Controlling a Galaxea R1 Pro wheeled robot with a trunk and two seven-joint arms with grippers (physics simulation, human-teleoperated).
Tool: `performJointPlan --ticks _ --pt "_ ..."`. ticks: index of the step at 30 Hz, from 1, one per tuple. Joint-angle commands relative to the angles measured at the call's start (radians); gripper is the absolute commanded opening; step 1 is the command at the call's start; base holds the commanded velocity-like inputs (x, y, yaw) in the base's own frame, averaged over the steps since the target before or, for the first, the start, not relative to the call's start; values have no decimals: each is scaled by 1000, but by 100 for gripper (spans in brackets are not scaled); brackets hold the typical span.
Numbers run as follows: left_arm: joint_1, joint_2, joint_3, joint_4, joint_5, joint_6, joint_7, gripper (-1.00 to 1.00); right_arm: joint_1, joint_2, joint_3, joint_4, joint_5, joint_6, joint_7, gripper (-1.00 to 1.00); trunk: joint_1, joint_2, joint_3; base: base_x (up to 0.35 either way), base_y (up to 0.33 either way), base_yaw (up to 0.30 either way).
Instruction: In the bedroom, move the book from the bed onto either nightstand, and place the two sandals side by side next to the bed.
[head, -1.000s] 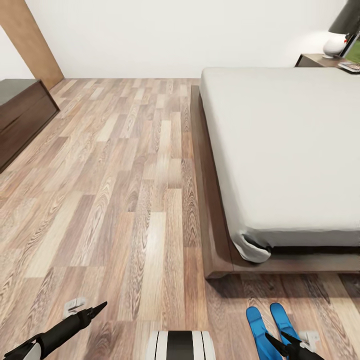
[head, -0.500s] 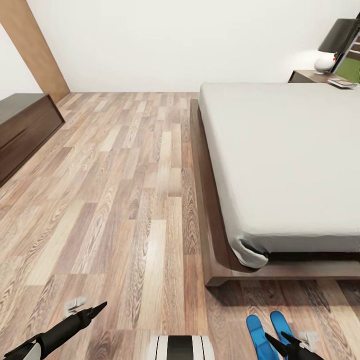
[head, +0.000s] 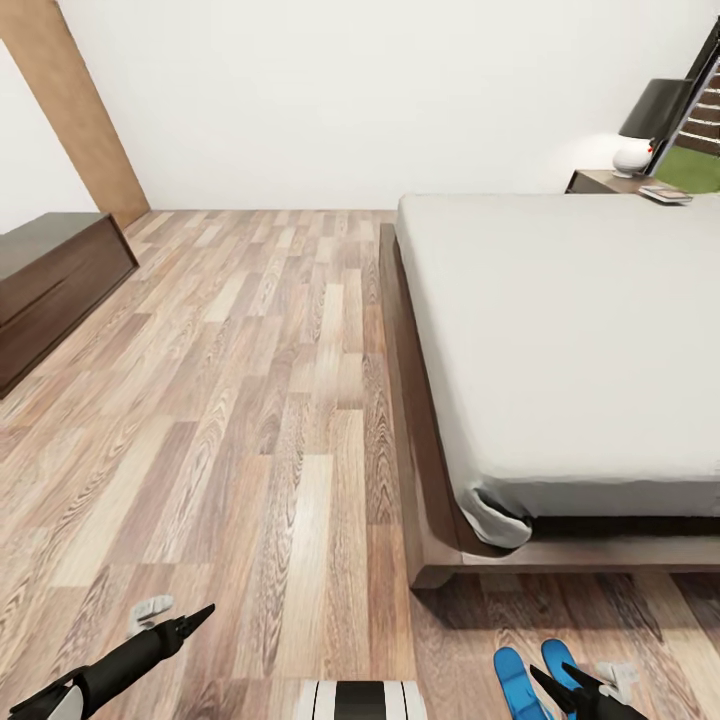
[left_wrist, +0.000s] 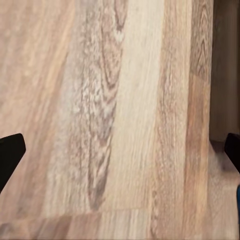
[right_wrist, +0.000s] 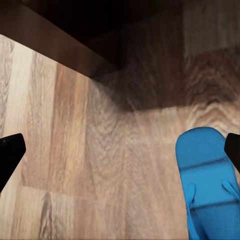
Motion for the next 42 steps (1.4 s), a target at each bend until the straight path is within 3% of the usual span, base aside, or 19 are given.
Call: performJointPlan --ticks 1,24,32,42 --pt "0 0 1 1 5 8 -4 100 -1 -1 6 2 -5 -7 0 100 -1 0 3 0 0 0" --pt "0 -10 0 1 3 8 -5 100 -1 -1 6 2 -5 -10 0 100 -11 5 92 0 0 0" --pt "0 -20 0 1 -36 7 -4 100 -1 -1 6 2 -5 -10 0 100 -15 7 123 0 0 0" --pt "0 -22 0 1 -44 7 -4 100 -1 -1 6 2 -5 -10 0 100 -19 10 162 0 0 0"
